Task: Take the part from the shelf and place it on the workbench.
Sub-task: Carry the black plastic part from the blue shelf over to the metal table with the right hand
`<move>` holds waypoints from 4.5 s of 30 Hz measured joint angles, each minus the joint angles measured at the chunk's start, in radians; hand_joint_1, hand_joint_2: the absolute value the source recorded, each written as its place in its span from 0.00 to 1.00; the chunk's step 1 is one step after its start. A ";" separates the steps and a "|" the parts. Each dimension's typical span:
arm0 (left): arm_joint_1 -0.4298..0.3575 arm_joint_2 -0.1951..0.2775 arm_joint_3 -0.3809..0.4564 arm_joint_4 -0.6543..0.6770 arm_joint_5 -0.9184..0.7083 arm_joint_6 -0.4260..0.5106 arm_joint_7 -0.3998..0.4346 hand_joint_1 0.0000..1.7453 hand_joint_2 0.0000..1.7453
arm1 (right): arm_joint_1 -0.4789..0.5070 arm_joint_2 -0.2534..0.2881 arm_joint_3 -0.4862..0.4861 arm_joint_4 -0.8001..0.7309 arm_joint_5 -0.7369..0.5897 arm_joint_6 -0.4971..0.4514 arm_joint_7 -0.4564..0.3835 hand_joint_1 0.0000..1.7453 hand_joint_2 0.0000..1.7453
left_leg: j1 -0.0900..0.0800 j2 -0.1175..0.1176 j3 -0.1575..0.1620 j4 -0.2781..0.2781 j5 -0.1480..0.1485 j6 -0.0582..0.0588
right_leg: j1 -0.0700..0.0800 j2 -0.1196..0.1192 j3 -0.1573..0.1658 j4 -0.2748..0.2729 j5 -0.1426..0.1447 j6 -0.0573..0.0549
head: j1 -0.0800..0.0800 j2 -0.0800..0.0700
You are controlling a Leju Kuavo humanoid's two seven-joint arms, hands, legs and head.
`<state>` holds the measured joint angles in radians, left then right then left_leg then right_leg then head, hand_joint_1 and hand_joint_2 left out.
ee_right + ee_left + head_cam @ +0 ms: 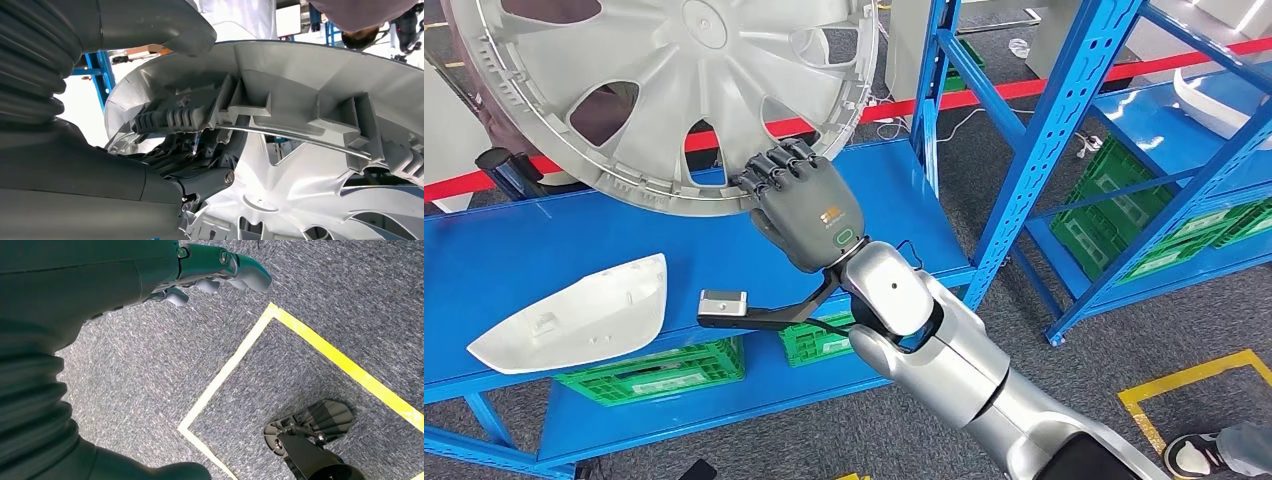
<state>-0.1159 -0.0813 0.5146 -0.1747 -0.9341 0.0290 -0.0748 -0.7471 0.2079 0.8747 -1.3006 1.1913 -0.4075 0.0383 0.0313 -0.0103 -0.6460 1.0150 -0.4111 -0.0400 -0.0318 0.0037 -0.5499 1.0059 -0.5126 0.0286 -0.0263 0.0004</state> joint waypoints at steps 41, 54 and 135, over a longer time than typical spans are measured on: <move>-0.002 -0.007 0.048 -0.001 0.013 -0.020 -0.016 0.00 1.00 | 0.008 -0.008 0.000 -0.014 0.003 -0.006 -0.003 1.00 1.00 | 0.005 0.007 0.019 -0.041 0.024 0.029 | -0.002 0.000 -0.038 0.092 -0.065 0.011 | 0.003 0.000; 0.000 -0.009 0.066 -0.001 0.013 -0.020 -0.010 0.00 1.00 | 0.005 -0.011 0.001 -0.015 0.009 0.010 0.001 1.00 1.00 | 0.013 0.000 -0.048 0.006 0.043 -0.041 | 0.008 0.003 -0.042 0.053 0.002 -0.053 | 0.006 0.000; -0.033 -0.011 0.074 -0.007 -0.049 -0.012 0.031 0.00 1.00 | -0.032 -0.034 0.017 0.006 0.035 0.016 0.032 1.00 1.00 | -0.006 0.011 0.099 0.010 -0.092 0.037 | 0.020 -0.013 -0.192 0.136 0.028 -0.001 | 0.005 0.000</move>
<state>-0.1493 -0.0919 0.5887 -0.1821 -0.9836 0.0170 -0.0435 -0.7788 0.1743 0.8921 -1.2943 1.2261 -0.3919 0.0700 0.0250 0.0011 -0.5472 1.0246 -0.5029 -0.0031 -0.0116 -0.0090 -0.7423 1.1416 -0.4851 0.0280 -0.0210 0.0004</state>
